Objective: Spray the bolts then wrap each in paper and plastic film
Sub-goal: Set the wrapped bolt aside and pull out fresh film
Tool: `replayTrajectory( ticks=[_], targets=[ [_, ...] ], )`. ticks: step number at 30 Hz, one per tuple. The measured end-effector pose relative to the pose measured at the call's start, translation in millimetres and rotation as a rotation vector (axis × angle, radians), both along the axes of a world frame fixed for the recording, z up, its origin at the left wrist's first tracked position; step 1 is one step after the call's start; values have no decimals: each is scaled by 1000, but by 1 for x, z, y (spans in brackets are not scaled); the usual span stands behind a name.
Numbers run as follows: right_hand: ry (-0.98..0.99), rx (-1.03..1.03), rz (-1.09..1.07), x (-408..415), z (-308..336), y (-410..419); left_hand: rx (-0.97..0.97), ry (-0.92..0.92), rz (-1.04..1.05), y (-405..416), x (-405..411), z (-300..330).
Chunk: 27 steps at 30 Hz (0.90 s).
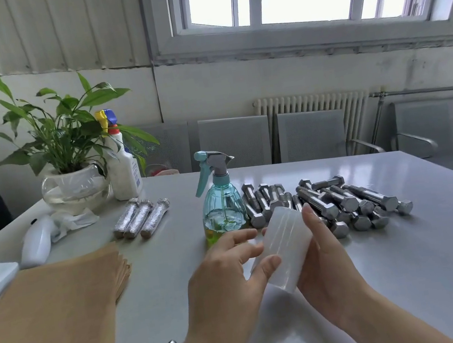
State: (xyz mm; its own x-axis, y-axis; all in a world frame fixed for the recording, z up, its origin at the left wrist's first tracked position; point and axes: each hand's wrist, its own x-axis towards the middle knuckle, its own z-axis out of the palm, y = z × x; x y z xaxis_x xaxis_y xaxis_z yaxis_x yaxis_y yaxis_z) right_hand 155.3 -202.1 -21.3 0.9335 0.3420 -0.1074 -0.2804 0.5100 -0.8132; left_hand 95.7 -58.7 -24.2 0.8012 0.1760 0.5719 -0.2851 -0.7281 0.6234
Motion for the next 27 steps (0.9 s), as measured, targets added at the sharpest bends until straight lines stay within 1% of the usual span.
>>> replayTrajectory(
  ticks=[3, 6, 11, 17, 21, 24, 27],
  targets=[
    [-13, 2, -4, 0, -1, 1, 37, -19, 59, -2, -1, 2],
    [-23, 2, -36, 1, -2, 2, 3, -18, 51, -1, -2, 2],
    [-21, 55, -81, 4, -1, -2, 29, 45, 41, -2, -3, -1],
    [78, 134, -83, 4, -1, 3, 94, -67, 129, -7, -4, 5],
    [168, 225, -51, 1, 1, 7, 26, -74, 120, -7, -6, 6],
    [150, 256, -61, 2, 3, 8, -58, -32, 89, -6, -6, 5],
    [138, 256, -74, 1, 3, 8, -45, 9, 90, -6, -7, 4]
  ],
)
